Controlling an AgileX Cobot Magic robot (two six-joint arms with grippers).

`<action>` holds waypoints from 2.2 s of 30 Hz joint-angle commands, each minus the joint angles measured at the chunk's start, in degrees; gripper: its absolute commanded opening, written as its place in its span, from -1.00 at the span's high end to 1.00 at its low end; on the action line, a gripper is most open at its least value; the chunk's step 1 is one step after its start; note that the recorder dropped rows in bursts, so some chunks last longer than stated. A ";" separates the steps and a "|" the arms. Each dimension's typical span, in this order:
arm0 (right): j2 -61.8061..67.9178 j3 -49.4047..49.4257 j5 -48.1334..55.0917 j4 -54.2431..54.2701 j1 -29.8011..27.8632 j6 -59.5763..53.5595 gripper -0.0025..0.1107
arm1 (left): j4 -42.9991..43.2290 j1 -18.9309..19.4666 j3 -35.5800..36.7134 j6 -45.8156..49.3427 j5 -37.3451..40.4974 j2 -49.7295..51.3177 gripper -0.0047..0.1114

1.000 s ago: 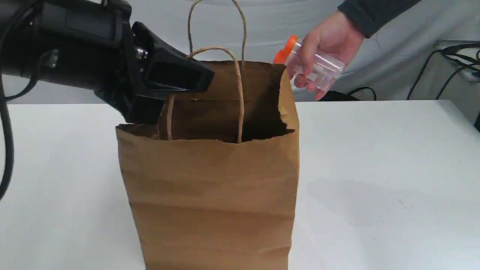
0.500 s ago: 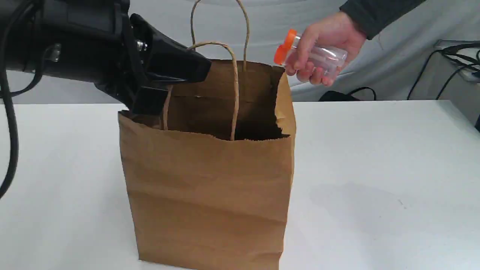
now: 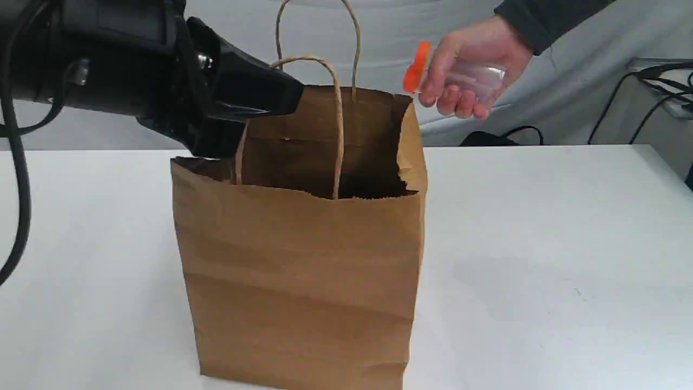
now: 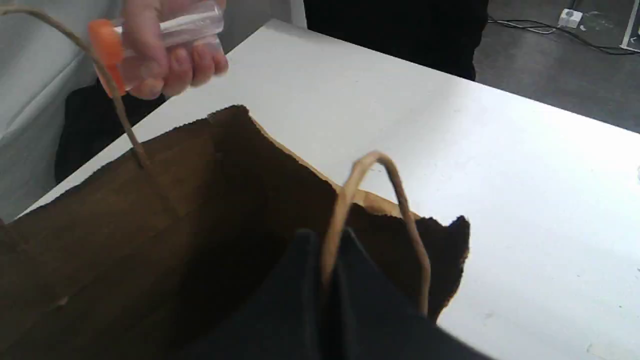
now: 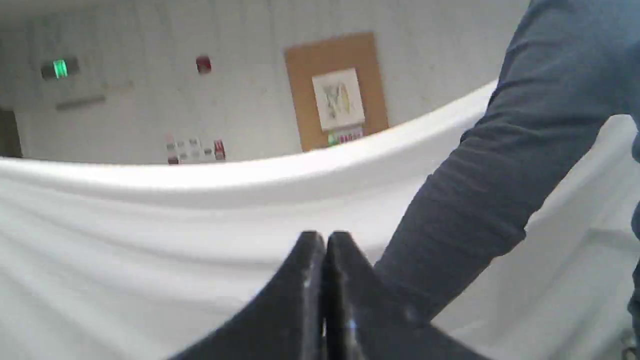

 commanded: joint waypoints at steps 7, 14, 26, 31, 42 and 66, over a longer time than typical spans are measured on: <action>32.52 -36.80 27.11 9.72 -0.40 -20.29 0.96 | -0.70 -0.25 -0.23 -0.43 -0.31 -0.20 0.92; 52.15 -59.02 44.29 26.62 -0.40 -30.19 0.96 | -0.70 -0.25 -0.23 -0.43 0.20 -0.20 0.92; 71.95 -71.45 58.78 32.56 2.59 -30.19 0.96 | -0.70 -0.25 -0.23 -0.43 0.20 -0.20 0.92; 77.43 -71.45 58.68 31.39 6.59 -30.30 0.96 | -0.70 -0.25 -0.23 -0.02 -0.06 -0.20 0.92; 84.63 -71.45 58.80 29.00 14.58 -30.20 0.67 | -0.37 -0.25 -0.23 -0.04 0.07 -0.20 0.92; 90.35 -71.45 57.97 12.42 19.52 -30.07 0.04 | -0.27 -0.25 -0.23 -0.04 1.22 -0.20 0.92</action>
